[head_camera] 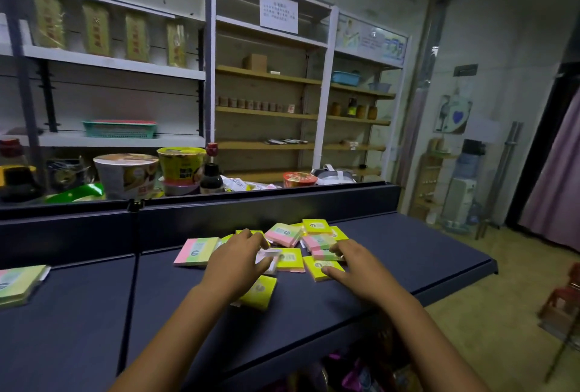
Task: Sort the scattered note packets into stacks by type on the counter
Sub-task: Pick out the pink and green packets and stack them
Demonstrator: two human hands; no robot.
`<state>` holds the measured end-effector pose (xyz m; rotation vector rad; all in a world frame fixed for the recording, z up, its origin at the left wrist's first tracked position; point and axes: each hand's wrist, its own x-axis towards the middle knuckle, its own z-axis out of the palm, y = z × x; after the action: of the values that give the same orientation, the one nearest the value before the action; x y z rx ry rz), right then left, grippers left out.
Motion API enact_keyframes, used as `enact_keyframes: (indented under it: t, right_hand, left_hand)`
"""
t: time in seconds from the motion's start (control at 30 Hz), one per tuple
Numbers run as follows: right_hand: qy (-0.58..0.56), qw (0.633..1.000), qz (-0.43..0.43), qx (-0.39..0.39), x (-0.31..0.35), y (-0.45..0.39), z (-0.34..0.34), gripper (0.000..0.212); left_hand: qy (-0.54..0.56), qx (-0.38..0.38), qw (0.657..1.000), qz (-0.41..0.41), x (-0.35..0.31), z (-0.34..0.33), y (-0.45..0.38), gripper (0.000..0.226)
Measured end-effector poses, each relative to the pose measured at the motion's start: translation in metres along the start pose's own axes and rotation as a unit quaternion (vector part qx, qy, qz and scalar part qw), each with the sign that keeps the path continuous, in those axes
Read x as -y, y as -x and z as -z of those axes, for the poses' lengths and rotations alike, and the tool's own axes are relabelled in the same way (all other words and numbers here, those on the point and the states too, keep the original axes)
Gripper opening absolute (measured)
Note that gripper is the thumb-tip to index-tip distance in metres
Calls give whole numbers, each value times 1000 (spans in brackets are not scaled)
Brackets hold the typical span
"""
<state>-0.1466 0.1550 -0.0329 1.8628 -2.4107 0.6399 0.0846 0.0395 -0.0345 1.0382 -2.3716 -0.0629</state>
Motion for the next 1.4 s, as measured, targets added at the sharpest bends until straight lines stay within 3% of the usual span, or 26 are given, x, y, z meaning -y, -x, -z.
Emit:
enact_keyframes:
  t: [0.4, 0.7, 0.97, 1.2, 1.4]
  right_hand:
    - [-23, 1000, 12, 2, -37, -82, -18, 45]
    - [-49, 993, 105, 38, -69, -160, -31, 41]
    - [-92, 981, 170, 33, -81, -211, -46, 43]
    - [-138, 970, 198, 33, -72, -233, -50, 43]
    - [-208, 958, 198, 14, -61, -244, -42, 39]
  left_hand:
    - [7, 11, 997, 81, -1, -50, -74, 31]
    - [-13, 19, 980, 199, -12, -89, -118, 42]
    - [-122, 47, 954, 271, -12, -117, -128, 63]
    - [-45, 9, 954, 297, -6, -118, -127, 66]
    - [117, -60, 938, 322, -9, -111, -128, 53]
